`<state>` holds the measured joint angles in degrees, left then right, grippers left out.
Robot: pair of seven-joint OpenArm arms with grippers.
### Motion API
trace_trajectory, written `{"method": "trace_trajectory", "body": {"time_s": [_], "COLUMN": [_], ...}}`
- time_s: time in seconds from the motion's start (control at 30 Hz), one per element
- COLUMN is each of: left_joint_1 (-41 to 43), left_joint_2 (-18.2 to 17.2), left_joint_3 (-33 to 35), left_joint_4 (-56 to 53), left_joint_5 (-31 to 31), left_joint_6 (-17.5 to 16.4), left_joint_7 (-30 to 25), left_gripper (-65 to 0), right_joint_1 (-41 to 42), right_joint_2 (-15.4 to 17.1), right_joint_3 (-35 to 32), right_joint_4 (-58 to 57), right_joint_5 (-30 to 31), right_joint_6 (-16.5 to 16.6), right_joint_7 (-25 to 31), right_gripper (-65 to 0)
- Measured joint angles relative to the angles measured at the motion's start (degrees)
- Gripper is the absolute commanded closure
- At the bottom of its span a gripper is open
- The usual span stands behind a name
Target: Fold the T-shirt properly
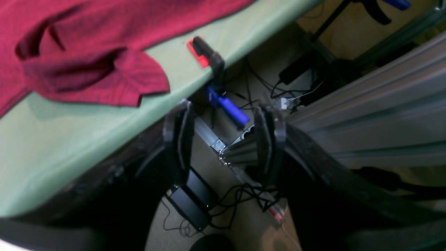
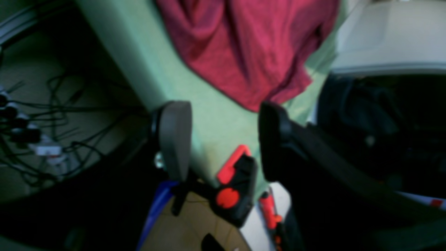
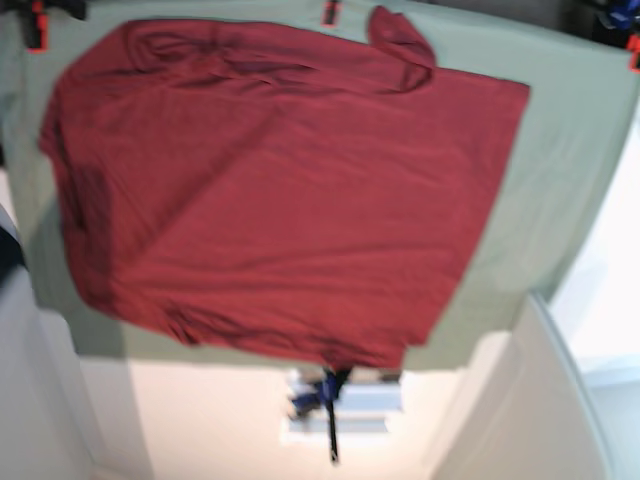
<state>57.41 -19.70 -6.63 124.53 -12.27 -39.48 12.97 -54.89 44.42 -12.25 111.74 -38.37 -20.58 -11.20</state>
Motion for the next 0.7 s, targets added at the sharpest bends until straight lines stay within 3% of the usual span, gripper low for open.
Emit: {"method": "trace_trajectory", "body": {"time_s": [0.2,0.27,0.33,0.7], "left_joint_1": [0.0,0.1,0.0,0.0], "left_joint_2": [-0.2,-0.2,-0.2,-0.2], "left_joint_3": [-0.1,-0.1,-0.1,-0.1], "left_joint_4": [0.0,0.0,0.0,0.0], "left_joint_5": [0.0,0.1,0.0,0.0], "left_joint_6": [0.0,0.0,0.0,0.0], "left_joint_7": [0.3,0.3,0.3,0.3], "left_gripper": [-31.8,-31.8,-31.8,-31.8], "right_joint_1": [0.0,0.0,0.0,0.0], "right_joint_2": [0.0,0.0,-0.2,-1.9], "right_joint_3": [0.0,0.0,0.0,0.0], "right_joint_4": [0.0,0.0,0.0,0.0], "right_joint_5": [0.2,0.5,1.6,2.3], "right_joint_6": [0.0,0.0,0.0,-1.5], "right_joint_7": [0.4,0.2,0.2,0.2], "right_gripper": [-27.8,-16.9,-0.5,0.0]}}
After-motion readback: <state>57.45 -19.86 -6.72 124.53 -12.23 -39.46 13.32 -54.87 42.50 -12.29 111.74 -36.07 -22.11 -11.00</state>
